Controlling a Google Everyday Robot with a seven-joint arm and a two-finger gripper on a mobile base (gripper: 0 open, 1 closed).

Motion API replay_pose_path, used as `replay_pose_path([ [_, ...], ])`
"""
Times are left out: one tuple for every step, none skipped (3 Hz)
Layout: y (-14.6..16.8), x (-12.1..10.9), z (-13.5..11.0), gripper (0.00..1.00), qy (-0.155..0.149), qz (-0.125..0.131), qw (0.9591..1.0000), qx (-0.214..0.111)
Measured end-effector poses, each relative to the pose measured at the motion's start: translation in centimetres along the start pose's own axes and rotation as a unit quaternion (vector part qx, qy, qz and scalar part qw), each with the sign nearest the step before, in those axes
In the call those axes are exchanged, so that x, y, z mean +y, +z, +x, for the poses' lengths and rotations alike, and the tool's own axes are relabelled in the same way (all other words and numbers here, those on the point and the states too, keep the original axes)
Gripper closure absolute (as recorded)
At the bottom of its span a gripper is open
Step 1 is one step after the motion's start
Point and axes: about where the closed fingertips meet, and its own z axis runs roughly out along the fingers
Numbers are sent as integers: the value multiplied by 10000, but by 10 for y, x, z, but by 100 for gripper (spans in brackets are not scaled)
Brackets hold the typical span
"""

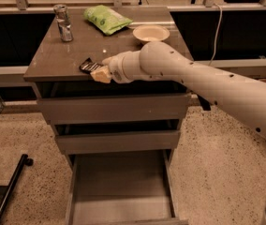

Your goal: Place rxbar chocolate into bottom drawer

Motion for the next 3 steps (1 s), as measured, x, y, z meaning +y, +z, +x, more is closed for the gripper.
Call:
replay_pose_path([
  [0,-4,0,86,4,51,10000,-26],
  [-19,-8,-17,100,82,156,9993,-337],
  [-60,-7,-47,100,141,185,9965,-802],
])
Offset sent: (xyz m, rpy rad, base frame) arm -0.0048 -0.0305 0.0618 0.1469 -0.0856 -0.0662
